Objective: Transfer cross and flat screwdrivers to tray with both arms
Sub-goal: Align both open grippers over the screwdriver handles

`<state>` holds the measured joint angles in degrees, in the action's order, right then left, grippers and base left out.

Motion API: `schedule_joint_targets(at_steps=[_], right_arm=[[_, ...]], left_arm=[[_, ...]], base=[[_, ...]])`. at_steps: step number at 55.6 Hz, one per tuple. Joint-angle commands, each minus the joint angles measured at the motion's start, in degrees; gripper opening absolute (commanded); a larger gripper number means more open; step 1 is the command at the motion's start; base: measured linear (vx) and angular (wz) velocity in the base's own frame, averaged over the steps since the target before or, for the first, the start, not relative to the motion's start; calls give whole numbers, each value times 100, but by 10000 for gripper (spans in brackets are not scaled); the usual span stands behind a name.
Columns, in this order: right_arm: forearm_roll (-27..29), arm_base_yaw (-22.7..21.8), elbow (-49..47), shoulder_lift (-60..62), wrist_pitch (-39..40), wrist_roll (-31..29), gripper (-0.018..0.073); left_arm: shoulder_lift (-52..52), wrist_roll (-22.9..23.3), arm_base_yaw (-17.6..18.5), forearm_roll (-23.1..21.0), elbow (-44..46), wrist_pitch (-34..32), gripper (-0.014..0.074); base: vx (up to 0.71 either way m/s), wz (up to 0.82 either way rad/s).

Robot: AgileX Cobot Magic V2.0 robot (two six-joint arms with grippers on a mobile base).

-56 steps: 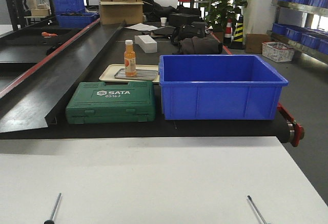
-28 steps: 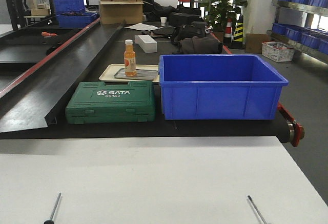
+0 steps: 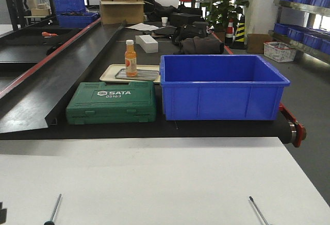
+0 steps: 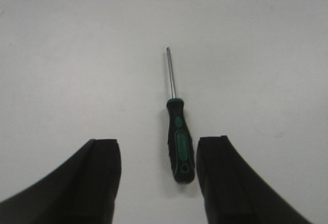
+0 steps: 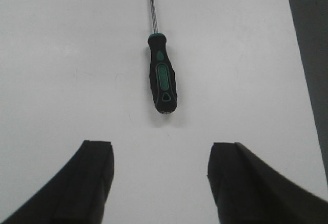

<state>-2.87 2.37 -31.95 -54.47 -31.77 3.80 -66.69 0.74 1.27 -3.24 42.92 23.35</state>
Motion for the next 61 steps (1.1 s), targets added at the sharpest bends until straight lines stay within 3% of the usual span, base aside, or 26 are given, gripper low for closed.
schedule_joint_targets(at_steps=[1,24,34,61], right_arm=[[-19,20,-256,-46,301,-10,489],[-46,20,-256,-46,499,76,489],[-117,20,-256,-46,454,71,489],[-135,20,-256,-46,377,71,489]], left_arm=[[-577,-74,189,-66,796,6,472],[-3254,-247,278,-84,2922,1580,472],[-4016,-258,278,-454,3539,2006,472],[-5104,-253,278,-428,3743,2030,472]], base=[[0,0],[0,0],[0,0],[0,0]])
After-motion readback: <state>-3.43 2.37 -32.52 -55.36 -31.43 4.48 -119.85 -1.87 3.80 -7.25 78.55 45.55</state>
